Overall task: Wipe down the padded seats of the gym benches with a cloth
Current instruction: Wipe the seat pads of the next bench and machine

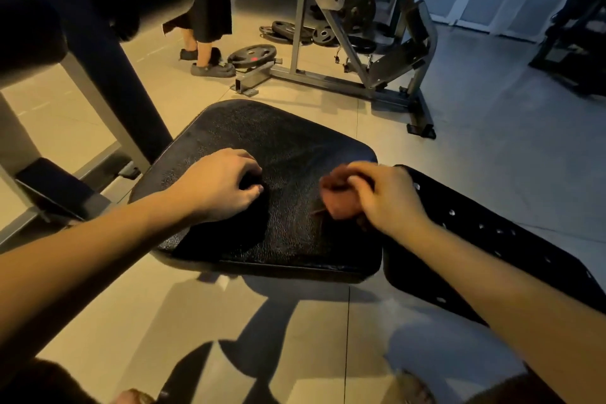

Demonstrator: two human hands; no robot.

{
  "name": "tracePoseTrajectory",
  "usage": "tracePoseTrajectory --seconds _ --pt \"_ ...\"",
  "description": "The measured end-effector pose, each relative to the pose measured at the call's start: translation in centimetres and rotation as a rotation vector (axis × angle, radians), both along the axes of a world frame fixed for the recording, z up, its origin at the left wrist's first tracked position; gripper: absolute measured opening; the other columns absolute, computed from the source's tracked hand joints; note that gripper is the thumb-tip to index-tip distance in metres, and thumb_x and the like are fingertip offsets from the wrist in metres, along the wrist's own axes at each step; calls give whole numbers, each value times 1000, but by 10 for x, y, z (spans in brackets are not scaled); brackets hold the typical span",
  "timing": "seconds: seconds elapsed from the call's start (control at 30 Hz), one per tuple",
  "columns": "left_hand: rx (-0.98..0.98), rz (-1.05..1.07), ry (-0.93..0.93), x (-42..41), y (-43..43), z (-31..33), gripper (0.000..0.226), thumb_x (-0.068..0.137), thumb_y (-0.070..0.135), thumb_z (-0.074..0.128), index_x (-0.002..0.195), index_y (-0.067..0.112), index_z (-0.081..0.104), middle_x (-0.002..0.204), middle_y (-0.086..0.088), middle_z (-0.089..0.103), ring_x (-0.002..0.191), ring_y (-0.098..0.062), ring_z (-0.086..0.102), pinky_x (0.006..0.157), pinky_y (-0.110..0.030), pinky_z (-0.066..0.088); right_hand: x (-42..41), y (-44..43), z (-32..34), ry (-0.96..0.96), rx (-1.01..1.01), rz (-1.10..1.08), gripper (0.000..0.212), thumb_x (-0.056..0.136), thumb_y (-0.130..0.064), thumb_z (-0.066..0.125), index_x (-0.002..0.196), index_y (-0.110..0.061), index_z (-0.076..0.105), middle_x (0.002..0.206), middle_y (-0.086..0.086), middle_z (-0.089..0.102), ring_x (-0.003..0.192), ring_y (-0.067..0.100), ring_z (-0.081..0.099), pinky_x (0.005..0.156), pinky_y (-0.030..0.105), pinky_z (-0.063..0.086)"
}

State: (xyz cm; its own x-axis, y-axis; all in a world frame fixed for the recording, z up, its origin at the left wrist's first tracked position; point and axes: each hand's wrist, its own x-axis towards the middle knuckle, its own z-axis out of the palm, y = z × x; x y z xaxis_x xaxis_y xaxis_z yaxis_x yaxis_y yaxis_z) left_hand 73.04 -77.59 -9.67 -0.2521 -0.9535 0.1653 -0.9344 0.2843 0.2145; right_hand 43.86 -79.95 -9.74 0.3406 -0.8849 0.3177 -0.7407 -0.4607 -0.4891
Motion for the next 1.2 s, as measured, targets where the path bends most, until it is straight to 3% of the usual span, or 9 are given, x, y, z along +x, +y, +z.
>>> tracePoseTrajectory --seconds 0.07,0.13,0.3,0.53,0.67,0.77,0.9,1.03,1.2 --pt "12 1 -9 -3 9 0 38 95 42 63 127 22 68 134 5 60 124 -17 54 102 -38 47 -8 -26 -7 62 24 -154 26 102 -22 59 123 -29 71 119 -6 72 114 16 64 109 39 47" --pt "17 16 -12 -5 17 0 37 95 42 63 126 22 68 133 5 60 123 -17 54 101 -38 47 -6 -27 -21 104 74 -174 25 103 -23 57 123 -27 70 119 -1 72 114 21 64 103 37 46" --pt "34 38 0 -5 34 -4 32 96 39 63 122 23 70 128 4 63 119 -17 56 99 -39 49 12 29 -41 146 -16 19 23 103 -28 55 119 -28 71 117 -5 72 110 19 64 99 39 51" --pt "89 20 -19 -20 54 -5 33 96 40 61 125 26 69 126 7 62 115 -14 56 94 -33 49 10 86 -43 137 -65 187 22 100 -20 58 116 -22 73 112 -3 73 109 18 65 98 38 53" --pt "162 12 -56 -25 69 -2 33 97 43 60 127 30 66 131 10 59 117 -11 54 95 -31 48 2 102 -34 165 94 247 26 104 -30 54 125 -27 69 113 -7 71 105 10 63 95 33 53" --pt "269 7 56 -29 84 4 30 96 41 63 125 33 65 128 14 58 114 -6 54 97 -29 47 -4 102 -26 -65 451 187 15 100 -25 62 108 -28 74 97 -7 74 95 11 68 89 39 58" --pt "506 -49 580 -50 111 17 40 91 31 74 128 39 61 129 25 59 119 7 55 101 -19 41 -10 112 -21 -493 866 53 15 99 -10 63 96 -12 77 92 10 76 93 25 73 85 39 60" --pt "557 -58 624 -84 125 21 57 84 38 78 136 29 58 133 19 59 121 1 55 101 -21 41 -20 126 -12 -765 1117 50 21 101 -10 55 107 -2 73 106 20 74 102 32 71 86 40 59" --pt "551 -10 631 -122 125 24 28 83 31 82 104 17 69 105 1 74 96 -12 70 82 -27 57 -39 140 -1 -884 1146 -26 29 100 -16 55 122 -2 69 118 21 71 113 36 68 99 48 55"
